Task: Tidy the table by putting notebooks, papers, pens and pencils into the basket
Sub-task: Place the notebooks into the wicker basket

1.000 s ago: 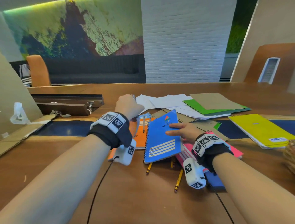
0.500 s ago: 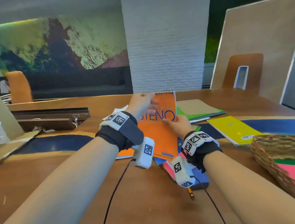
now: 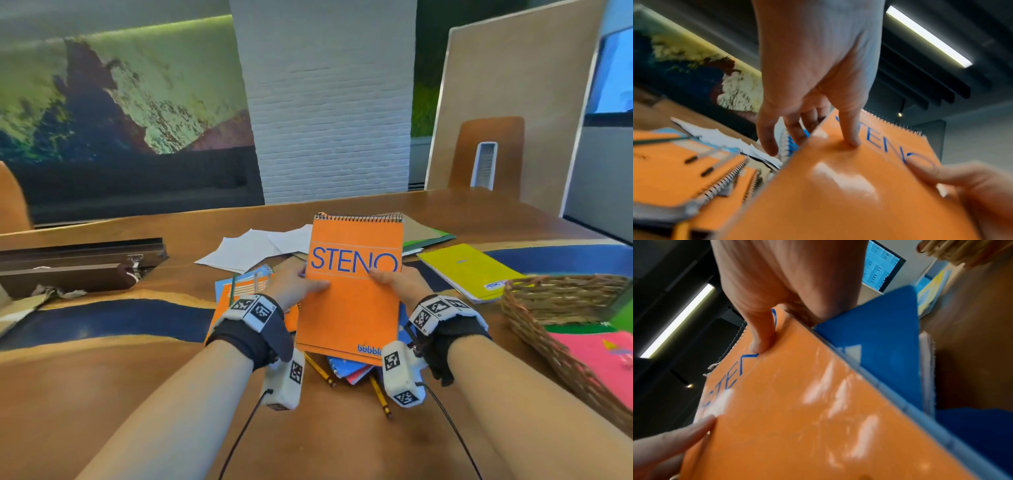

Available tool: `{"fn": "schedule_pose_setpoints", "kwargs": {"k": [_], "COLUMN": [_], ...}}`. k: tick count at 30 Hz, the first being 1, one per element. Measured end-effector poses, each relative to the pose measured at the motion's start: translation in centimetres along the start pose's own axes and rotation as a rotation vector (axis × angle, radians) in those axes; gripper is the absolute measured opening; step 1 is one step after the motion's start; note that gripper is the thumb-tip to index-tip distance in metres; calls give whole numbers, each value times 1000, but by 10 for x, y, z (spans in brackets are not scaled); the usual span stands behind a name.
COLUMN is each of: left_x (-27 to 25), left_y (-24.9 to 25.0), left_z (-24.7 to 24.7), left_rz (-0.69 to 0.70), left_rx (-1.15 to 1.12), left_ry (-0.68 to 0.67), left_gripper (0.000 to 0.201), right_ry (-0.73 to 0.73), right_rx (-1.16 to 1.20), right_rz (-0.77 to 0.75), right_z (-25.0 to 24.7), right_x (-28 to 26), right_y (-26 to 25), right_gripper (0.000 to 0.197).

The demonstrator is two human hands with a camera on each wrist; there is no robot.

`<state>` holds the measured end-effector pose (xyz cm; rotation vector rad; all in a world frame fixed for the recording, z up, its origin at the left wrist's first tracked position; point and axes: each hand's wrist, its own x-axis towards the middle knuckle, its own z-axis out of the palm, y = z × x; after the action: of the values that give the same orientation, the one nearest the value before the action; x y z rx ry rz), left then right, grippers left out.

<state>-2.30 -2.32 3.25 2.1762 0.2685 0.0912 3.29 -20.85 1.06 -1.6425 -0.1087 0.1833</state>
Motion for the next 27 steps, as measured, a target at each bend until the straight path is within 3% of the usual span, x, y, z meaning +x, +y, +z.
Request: {"fn": "schedule_pose_setpoints", "kwargs": {"k": [4, 8, 13, 18, 20, 24, 27], "left_x": [7, 13, 18, 27, 33, 41, 46], "left_y": [6, 10, 18, 43, 58, 92, 114], "left_z": [8, 17, 27, 39, 49, 81, 112], "left_rz": [-19, 11, 48, 47, 73, 111, 116], "left_rx": [-206, -389, -642, -643, -616, -613, -619], "left_ry": [65, 157, 198, 129, 112, 98, 47], "left_gripper": [22, 10, 16, 21, 9, 18, 15], "right_ry": [-18, 8, 23, 60, 93, 191, 282], "right_rx": [67, 76, 8, -70, -108, -181, -239], "right_rz": [42, -17, -106, -115, -119, -116, -112], "right_z": [-5, -9, -21, -50, -68, -122, -171], "right_x": [3, 10, 16, 8, 1, -15, -28], "right_y": [3, -4, -22, -37, -44, -54, -55], "right_gripper": [15, 15, 16, 29, 34, 41, 43]}}
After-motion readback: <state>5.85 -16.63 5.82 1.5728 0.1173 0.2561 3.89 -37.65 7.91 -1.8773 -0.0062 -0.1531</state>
